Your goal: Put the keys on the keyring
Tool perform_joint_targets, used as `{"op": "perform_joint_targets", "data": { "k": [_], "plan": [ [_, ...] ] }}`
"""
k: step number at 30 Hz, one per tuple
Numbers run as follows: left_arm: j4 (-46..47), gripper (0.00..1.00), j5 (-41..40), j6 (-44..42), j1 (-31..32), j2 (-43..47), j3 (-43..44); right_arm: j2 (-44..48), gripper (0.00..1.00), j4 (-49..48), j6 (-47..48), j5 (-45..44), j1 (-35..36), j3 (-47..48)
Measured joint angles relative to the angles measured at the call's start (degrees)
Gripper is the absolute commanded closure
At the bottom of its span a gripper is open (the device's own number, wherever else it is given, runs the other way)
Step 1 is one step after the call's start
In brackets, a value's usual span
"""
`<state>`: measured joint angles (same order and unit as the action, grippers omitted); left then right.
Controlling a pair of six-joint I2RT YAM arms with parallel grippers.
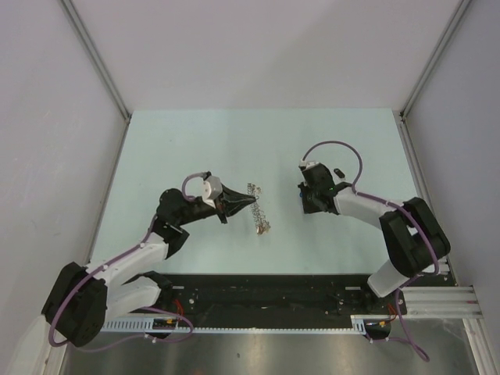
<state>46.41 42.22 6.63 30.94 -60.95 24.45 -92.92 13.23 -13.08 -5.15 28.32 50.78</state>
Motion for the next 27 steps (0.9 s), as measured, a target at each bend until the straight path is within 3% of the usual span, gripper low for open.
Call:
{"op": "perform_joint_targets", "data": {
  "k": [5,9,19,27],
  "plan": [
    [-4.66,1.0,-0.48,-0.31,0.0,3.08,0.02,6.84,0.72,3.15,0.87,-0.63,2.45,-2.14],
    [-6.99,0.99,-2.21,-0.61,0.0,4.66,0.02,9.01,0.7,3.19,4.13,-2.64,2.14,-0.68],
    [-11.89,1.0,-6.84,-2.8,0.0,5.81,0.02,-6.01,0.71,7.43,15.37,-11.04,3.3,14.47],
    [-13.77,1.0,-8.17,-4.09,0.0,7.06,0.02,-14.67,0.71,12.31,20.9,-18.03,5.62,21.07]
  ]
}}
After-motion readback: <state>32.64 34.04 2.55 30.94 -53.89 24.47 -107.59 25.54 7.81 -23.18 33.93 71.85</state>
